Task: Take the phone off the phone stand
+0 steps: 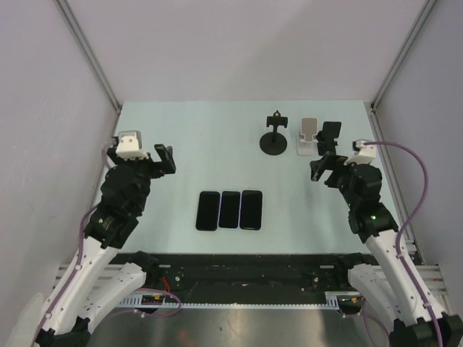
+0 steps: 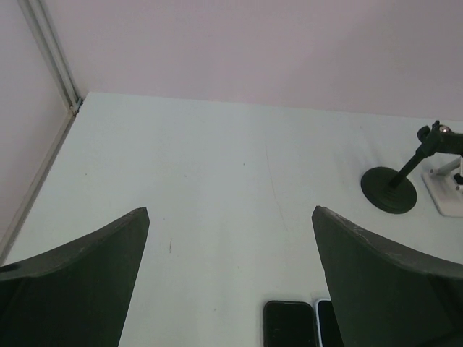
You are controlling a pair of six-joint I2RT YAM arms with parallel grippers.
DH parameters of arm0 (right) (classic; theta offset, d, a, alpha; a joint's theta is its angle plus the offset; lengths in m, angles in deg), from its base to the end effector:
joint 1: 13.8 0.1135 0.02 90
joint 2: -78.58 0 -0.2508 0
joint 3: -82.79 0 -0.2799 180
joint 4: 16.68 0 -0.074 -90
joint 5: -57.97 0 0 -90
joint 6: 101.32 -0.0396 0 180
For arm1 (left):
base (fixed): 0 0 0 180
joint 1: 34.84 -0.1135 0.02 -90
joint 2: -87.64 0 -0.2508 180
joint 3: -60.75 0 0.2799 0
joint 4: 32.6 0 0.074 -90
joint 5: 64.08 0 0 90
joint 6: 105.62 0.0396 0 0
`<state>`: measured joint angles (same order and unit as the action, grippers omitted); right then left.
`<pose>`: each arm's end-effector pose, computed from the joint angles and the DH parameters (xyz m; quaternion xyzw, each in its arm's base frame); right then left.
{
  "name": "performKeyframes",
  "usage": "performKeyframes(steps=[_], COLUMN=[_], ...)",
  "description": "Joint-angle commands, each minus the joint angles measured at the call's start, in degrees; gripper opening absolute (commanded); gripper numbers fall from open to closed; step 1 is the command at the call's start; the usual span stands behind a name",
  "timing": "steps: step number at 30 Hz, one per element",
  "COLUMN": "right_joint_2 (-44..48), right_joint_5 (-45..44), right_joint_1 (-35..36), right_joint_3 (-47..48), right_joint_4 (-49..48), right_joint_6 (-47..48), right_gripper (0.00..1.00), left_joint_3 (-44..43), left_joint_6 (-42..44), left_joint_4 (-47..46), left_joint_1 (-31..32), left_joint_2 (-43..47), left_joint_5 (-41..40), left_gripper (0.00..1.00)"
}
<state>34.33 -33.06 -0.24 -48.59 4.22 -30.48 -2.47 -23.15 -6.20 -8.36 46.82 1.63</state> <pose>0.2221 0.0528 0.2775 0.0445 0.8002 0.1616 0.5759 0.1852 -0.0741 0.3764 -0.0238 0.7289 -0.0479 0.6826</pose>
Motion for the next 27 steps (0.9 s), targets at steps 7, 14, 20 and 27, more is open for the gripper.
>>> performKeyframes(steps=[7, 14, 20, 27], right_joint_2=[20.84, 29.55, 40.54, 42.05], right_joint_5=[-20.49, -28.66, -31.75, -33.33], right_joint_1=[-1.78, -1.70, -1.61, -0.47], right_joint_3=[4.97, 4.10, -2.66, -5.49], right_joint_4=[8.62, 11.00, 7.58, 8.45], right_joint_6=[10.01, 15.82, 15.90, 13.88], right_gripper=[1.00, 1.00, 1.00, 1.00], left_joint_3=[12.77, 18.77, 20.70, 21.23], left_joint_6=[-4.25, -4.95, -5.48, -5.92], left_joint_4=[-1.89, -1.81, -1.80, -1.80], left_joint_1=[-0.46, -0.38, -0.38, -0.38], left_joint_2=[23.66, 39.14, 44.51, 45.92], left_joint_5=[-10.24, -12.26, -12.80, -7.35], left_gripper=[1.00, 1.00, 1.00, 1.00])
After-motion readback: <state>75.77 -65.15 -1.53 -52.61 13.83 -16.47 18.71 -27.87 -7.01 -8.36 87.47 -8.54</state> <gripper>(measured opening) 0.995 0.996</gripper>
